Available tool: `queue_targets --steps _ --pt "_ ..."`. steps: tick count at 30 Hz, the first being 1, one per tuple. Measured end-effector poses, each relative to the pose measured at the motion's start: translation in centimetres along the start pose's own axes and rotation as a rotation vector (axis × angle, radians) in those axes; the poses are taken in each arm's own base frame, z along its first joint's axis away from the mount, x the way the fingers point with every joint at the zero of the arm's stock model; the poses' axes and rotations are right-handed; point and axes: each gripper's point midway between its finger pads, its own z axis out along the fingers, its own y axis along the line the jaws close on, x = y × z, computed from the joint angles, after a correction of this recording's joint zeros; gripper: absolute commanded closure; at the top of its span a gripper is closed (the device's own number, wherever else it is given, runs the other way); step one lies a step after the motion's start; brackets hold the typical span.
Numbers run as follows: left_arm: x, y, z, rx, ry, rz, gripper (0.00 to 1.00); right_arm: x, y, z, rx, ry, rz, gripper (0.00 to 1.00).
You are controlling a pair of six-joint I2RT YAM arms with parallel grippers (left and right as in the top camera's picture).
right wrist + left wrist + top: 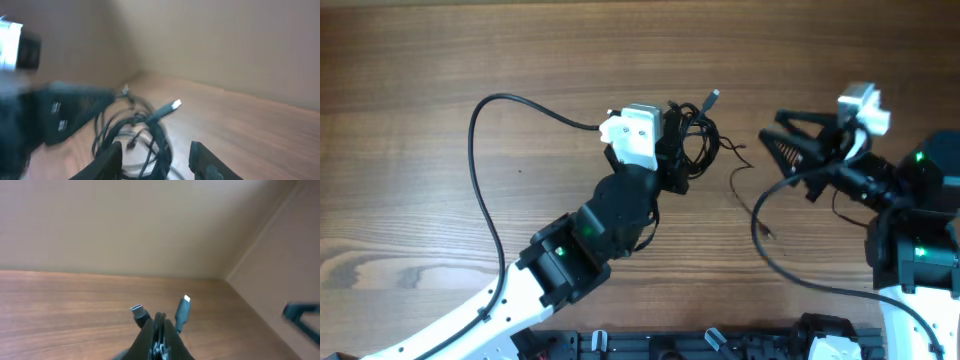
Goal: Untangle cables
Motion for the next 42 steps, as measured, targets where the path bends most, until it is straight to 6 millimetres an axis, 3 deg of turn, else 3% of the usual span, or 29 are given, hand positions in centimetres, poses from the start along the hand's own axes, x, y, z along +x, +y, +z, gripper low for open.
queue_targets --steps 4,12,13,17,21,22,24,25,26,27,35,37,38,40,42 --pt "-1.5 -1.9 -0.7 0.107 -0.034 -0.035 0.96 3.3 1.4 -0.3 -0.079 0.096 -0.173 0.47" --pt "-1.4 -7.1 -2.1 0.408 -0.003 0.032 0.96 3.9 2.3 -0.4 -0.144 0.091 -0.394 0.48" --pt "-1.3 -7.3 -2.3 0.424 0.0 0.044 0.96 3.9 2.4 -0.4 -0.147 0.089 -0.402 0.52" --pt "-1.1 -8.2 -2.7 0.482 0.003 0.103 0.96 3.9 2.4 -0.4 -0.151 0.087 -0.418 0.94" --pt "-1.4 -8.6 -2.9 0.504 -0.014 0.113 0.96 4.0 2.5 -0.5 -0.153 0.09 -0.411 0.96" --pt "-1.5 -8.6 -2.9 0.504 -0.016 0.113 0.92 4.0 2.5 -0.5 -0.153 0.091 -0.409 0.96" --pt "-1.5 -8.6 -2.9 0.502 -0.018 0.115 0.57 4.0 2.5 -0.5 -0.154 0.091 -0.408 0.96" --pt "-1.5 -8.4 -2.8 0.491 -0.02 0.118 0.07 4.0 2.5 -0.5 -0.154 0.091 -0.404 0.96" --pt "-1.5 -7.9 -2.5 0.457 -0.02 0.12 0.0 4.0 2.5 -0.5 -0.153 0.092 -0.39 0.96" --pt "-1.3 -7.7 -2.5 0.449 -0.012 0.127 0.0 3.8 2.4 -0.4 -0.15 0.085 -0.379 0.96" --pt "-0.7 -7.1 -2.3 0.422 0.02 0.092 0.03 -1.6 2.1 -0.2 -0.107 -0.048 -0.19 0.96" --pt "-0.7 -7.1 -2.3 0.422 0.023 0.079 0.3 -2.0 2.1 -0.2 -0.106 -0.054 -0.122 0.96" --pt "-0.7 -7.1 -2.3 0.422 0.025 0.069 0.59 -2.0 2.2 -0.2 -0.112 -0.053 -0.09 0.96" --pt "-0.8 -7.1 -2.3 0.42 0.024 0.062 0.93 -1.9 2.7 -0.3 -0.146 -0.047 -0.067 0.96" --pt "-1.2 -6.9 -2.2 0.406 0.009 0.055 0.96 -1.7 3.6 -0.4 -0.199 -0.038 -0.053 0.96"
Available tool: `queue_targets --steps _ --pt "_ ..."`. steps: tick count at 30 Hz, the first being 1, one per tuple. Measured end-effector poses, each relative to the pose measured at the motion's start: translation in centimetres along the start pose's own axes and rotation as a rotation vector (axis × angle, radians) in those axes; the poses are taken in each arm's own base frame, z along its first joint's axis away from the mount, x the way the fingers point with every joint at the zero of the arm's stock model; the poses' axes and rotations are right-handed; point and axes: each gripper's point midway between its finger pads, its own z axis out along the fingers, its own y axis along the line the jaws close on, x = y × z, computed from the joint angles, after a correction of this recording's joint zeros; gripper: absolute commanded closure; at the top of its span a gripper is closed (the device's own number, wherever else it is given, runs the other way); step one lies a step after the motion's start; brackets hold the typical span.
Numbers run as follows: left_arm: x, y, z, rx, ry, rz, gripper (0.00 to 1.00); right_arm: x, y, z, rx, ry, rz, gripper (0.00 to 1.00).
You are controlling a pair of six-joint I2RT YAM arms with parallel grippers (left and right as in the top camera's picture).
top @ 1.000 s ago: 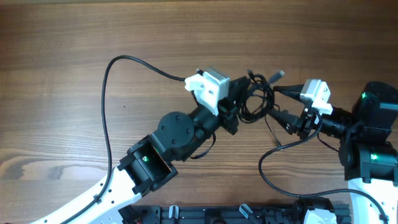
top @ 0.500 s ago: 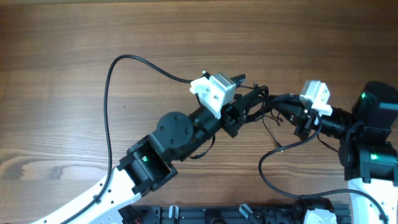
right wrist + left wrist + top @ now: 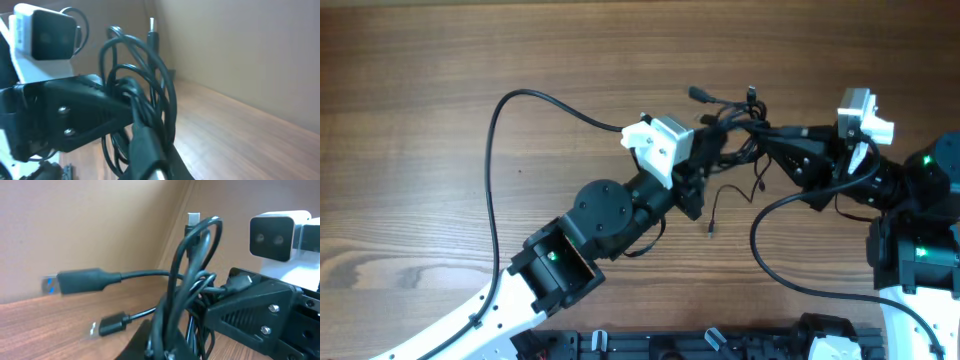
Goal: Untangle cables
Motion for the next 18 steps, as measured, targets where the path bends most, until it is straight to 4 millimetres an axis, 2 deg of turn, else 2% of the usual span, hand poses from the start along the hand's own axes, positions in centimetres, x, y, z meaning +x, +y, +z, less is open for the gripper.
queue_targets --steps 3,7,18 --pt "-0.5 0.1 0.0 -0.007 -0.022 -0.001 0.96 0.1 0.8 0.0 -0.044 0.005 0.002 0.96" --pt "-1.1 1.7 -0.2 -0.114 -0.062 -0.043 0.96 0.2 1.9 -0.1 -0.108 0.015 0.007 0.96" --pt "-0.8 4.6 -0.9 -0.302 -0.1 -0.174 0.96 0.5 2.5 0.0 -0.157 0.025 0.023 0.96"
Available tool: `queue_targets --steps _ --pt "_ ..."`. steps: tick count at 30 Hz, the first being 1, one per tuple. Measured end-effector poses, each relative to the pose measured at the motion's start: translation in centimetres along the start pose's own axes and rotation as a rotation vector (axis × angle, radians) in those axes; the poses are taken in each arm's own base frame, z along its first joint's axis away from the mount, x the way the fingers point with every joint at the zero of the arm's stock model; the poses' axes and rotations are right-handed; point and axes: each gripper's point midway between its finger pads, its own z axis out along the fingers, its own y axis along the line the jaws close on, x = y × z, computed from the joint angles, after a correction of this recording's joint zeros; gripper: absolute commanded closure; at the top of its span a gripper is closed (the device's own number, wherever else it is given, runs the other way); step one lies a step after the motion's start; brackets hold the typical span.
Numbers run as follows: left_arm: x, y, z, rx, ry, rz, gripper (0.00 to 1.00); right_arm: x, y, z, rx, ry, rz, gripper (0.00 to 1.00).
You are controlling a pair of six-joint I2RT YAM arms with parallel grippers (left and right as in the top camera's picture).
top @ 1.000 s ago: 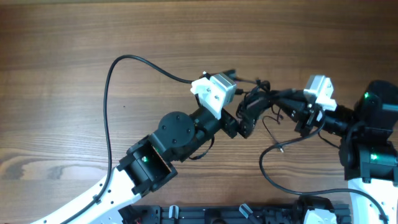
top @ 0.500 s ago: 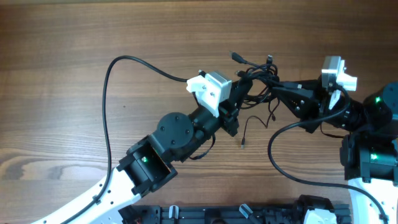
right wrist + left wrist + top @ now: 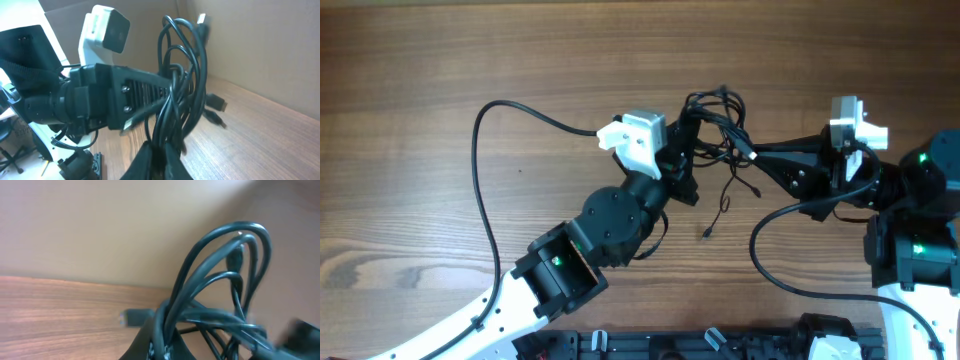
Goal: Untangle cables
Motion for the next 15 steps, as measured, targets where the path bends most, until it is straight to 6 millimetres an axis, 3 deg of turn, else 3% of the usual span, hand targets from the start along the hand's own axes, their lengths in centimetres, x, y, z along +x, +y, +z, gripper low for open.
queue_targets --steps 1,2,5,6,8,11,15 --pt "-1.5 2.9 0.1 -0.135 -0.074 -0.028 0.96 -0.1 0.2 -0.2 -0.007 -0.001 -0.005 0.96" --pt "-2.3 4.4 0.0 -0.199 -0.11 -0.042 0.96 0.0 0.3 -0.2 -0.008 0.0 -0.003 0.96" --pt "-3.9 6.6 -0.7 -0.306 -0.191 -0.086 0.96 0.5 -0.7 -0.2 0.052 0.004 0.067 0.94" --pt "-4.1 6.8 -0.8 -0.314 -0.202 -0.096 0.96 0.9 -1.4 -0.3 0.088 0.006 0.103 0.78" --pt "-4.2 6.7 -0.9 -0.306 -0.2 -0.103 0.96 1.3 -2.5 -0.4 0.155 0.008 0.139 0.69" --pt "-3.4 5.2 -0.3 -0.218 -0.146 -0.095 0.96 1.3 -2.7 -0.5 0.166 0.012 0.083 0.68" --pt "-1.8 2.2 0.2 -0.044 -0.04 -0.063 0.96 1.4 -0.8 -0.3 0.055 0.023 -0.059 0.67"
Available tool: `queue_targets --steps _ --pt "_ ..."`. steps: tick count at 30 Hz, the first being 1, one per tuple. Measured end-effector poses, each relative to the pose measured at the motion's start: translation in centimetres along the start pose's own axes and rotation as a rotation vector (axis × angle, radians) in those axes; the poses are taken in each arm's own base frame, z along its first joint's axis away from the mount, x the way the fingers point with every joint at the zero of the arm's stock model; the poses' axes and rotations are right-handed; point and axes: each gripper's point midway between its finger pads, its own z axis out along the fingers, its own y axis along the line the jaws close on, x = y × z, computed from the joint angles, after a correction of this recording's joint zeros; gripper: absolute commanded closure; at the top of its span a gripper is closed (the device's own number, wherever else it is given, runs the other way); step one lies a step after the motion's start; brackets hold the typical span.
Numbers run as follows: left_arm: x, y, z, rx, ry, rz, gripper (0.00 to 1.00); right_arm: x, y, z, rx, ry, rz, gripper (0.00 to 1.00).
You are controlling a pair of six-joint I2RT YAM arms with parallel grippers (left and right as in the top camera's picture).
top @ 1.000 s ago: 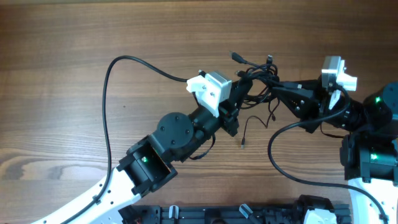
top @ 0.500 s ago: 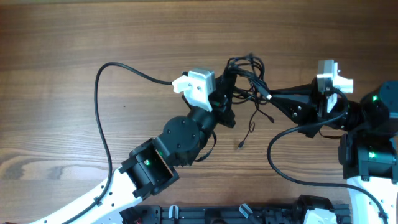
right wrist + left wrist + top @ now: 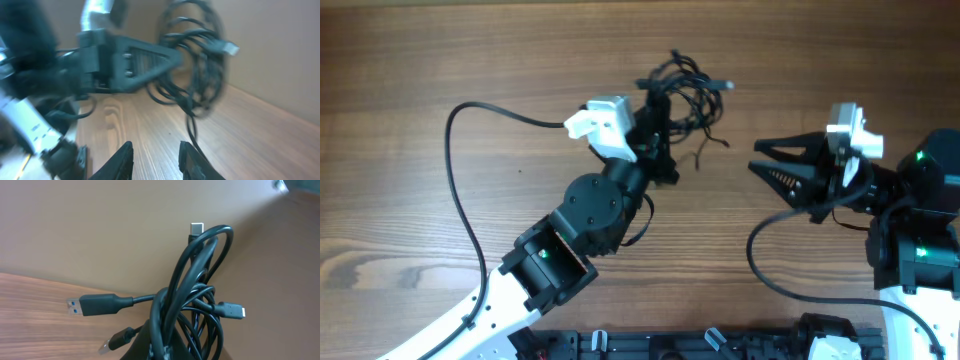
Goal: Untangle cables
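A tangle of black cables (image 3: 682, 88) hangs off the table at the top middle, with my left gripper (image 3: 658, 118) shut on its lower part. In the left wrist view the bundle (image 3: 200, 290) loops up from the shut gripper (image 3: 162, 342), and a USB-A plug (image 3: 82, 305) and a small plug (image 3: 233, 311) stick out of it. My right gripper (image 3: 756, 156) stands open to the right of the bundle, apart from it. In the right wrist view the open gripper (image 3: 157, 160) faces the bundle (image 3: 200, 60) with nothing between its fingers (image 3: 125, 155).
The wooden table (image 3: 440, 60) fills the overhead view. The left arm's own black lead (image 3: 455, 200) arcs over the table's left half. The right arm's lead (image 3: 765, 265) curves along the lower right. A rail (image 3: 660, 345) runs along the front edge.
My right gripper was shut on the bundle together with the left; now it is open and off to the right. The left gripper holds the bundle further left and back.
First my left gripper held the tangle alone, with the right gripper open to its right. At the two later moments both grippers were shut on the bundle, close together. Now the right has let go, and the left still holds the tangle.
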Motion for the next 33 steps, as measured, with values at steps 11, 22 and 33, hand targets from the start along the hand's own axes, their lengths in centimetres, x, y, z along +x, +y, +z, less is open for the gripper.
queue_targets --steps 11,22,33 --pt "2.5 -4.4 -0.7 0.26 0.141 0.065 0.96 -0.3 2.2 -0.1 -0.126 -0.015 -0.119 0.71" --pt "2.5 -5.0 -0.9 0.301 0.136 0.126 0.96 -0.3 2.7 -0.2 -0.158 -0.021 -0.164 0.61" --pt "-0.2 -4.4 -1.5 0.309 0.063 0.209 0.96 -0.3 1.4 -0.1 -0.08 -0.015 -0.211 0.4"
